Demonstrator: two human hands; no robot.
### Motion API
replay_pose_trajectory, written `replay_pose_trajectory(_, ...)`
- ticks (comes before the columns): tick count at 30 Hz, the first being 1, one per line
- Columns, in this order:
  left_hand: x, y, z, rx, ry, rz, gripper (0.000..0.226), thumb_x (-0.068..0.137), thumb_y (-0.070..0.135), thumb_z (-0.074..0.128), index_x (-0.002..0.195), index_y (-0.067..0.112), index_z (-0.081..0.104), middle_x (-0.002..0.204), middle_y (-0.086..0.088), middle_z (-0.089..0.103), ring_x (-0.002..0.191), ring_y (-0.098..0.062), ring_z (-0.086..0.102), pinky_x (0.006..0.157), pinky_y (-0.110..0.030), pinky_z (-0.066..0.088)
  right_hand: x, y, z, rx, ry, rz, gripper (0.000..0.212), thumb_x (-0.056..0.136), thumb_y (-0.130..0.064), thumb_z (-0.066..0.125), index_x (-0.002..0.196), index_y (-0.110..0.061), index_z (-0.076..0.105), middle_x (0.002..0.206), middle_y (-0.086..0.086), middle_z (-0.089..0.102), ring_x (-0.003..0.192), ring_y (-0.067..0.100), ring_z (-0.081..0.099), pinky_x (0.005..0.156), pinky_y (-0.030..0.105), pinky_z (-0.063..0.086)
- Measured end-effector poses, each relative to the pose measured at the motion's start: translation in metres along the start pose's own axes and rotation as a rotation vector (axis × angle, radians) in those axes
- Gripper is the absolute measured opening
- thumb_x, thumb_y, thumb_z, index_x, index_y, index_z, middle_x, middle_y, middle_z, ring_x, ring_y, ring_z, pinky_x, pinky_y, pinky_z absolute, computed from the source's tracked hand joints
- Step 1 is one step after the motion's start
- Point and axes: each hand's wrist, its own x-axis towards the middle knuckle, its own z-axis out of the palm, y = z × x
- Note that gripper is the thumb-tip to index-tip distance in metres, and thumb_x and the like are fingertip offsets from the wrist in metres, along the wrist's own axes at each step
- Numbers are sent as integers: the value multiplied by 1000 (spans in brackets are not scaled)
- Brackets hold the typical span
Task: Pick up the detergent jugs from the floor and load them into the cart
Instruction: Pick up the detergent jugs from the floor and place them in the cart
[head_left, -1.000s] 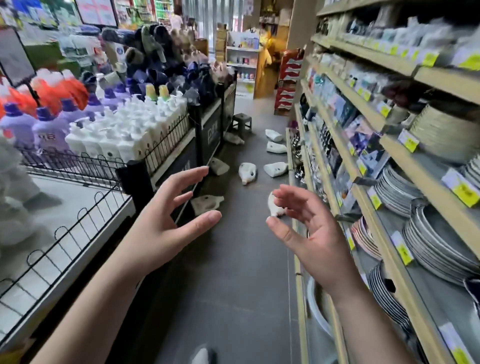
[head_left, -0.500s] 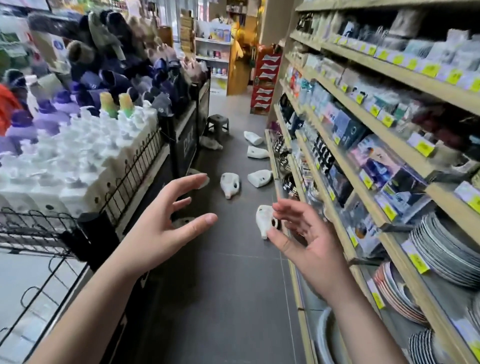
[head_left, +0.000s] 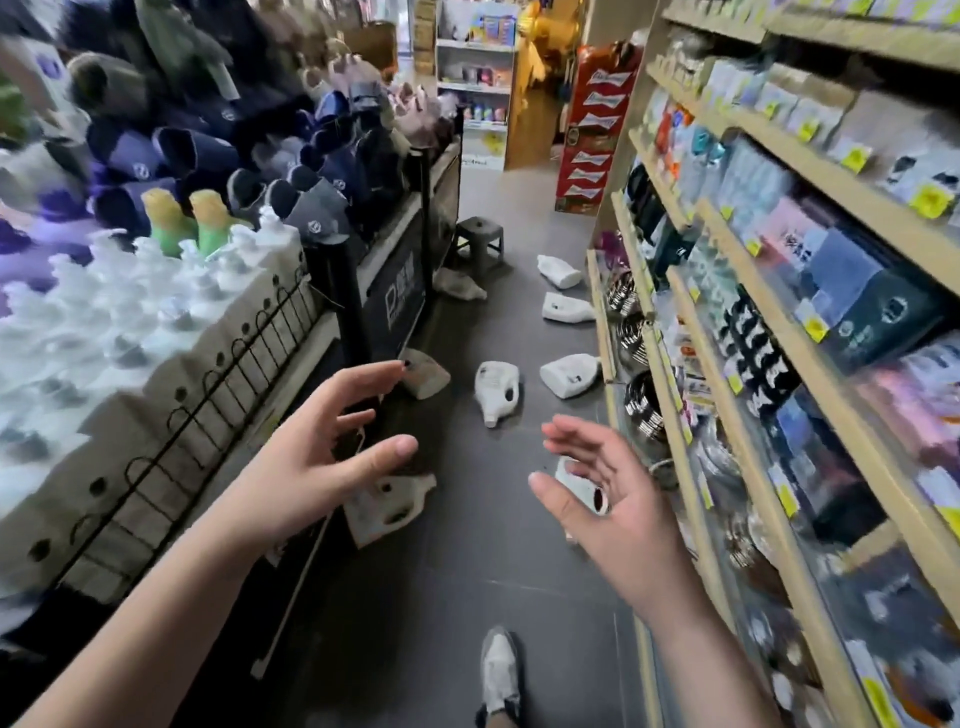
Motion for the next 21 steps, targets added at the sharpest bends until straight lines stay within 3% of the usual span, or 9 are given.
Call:
replay_pose_trajectory(10,159,-70,-35,-4,95,-184,73,83,61,76,145,29,55,150,12,59,146,-10,50,118,-45,43,239,68,19,75,-174,57,43,88,-23,81,126,-34,63,131,-8,71,127,17,65,112,42,48)
replay_pose_trajectory(14,197,-96,-60,-20,104,-221,72,84,58,75,146,28,54,150,12,59,146,-9,50,119,-44,42,281,82,50,65,-202,88,43,90,-13,81,125,-31,63,130,-8,71,125,18,66,111,44,49)
replay_pose_trajectory(21,258,-153,-87,-56,45,-281,66,86,53,73,146,32,55,148,14,59,145,-6,49,120,-46,42,317,102,92,85,-126,214,44,88,-20,80,129,-24,64,128,-7,72,124,14,66,109,39,49)
